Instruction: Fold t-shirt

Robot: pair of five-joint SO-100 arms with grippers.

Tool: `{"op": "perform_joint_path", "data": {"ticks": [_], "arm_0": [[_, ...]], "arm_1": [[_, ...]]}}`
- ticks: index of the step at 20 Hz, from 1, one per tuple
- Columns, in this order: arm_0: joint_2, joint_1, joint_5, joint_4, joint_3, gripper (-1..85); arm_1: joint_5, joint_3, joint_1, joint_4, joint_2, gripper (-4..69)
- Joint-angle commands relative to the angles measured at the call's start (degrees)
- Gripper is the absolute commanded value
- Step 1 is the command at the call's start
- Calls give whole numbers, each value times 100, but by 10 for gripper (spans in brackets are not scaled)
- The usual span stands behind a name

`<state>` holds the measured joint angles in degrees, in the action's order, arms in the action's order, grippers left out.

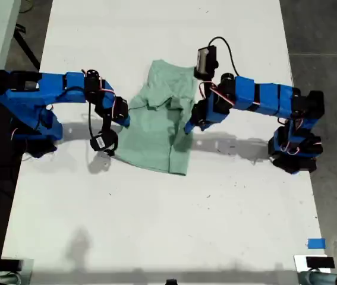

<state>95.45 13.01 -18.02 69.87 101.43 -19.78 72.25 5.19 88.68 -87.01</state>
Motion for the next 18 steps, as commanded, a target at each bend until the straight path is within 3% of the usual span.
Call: {"op": "perform_joint_path", "data": {"ticks": [1,7,11,13,18], "arm_0": [[-545,-466,-79,105,-1310,0],[-4175,-870,-18,1485,-5493,0],[-4544,-817,-44,1213,-5880,53],[-4289,-782,-387,1046,-5889,212],[-2707,-747,-1063,1063,-5854,256]], "arm_1": [[35,9,62,0,-580,212],[220,343,0,0,-923,203],[299,598,-35,-114,-1107,199],[299,642,-35,-167,-1116,197],[255,694,9,-193,-1116,190]]}}
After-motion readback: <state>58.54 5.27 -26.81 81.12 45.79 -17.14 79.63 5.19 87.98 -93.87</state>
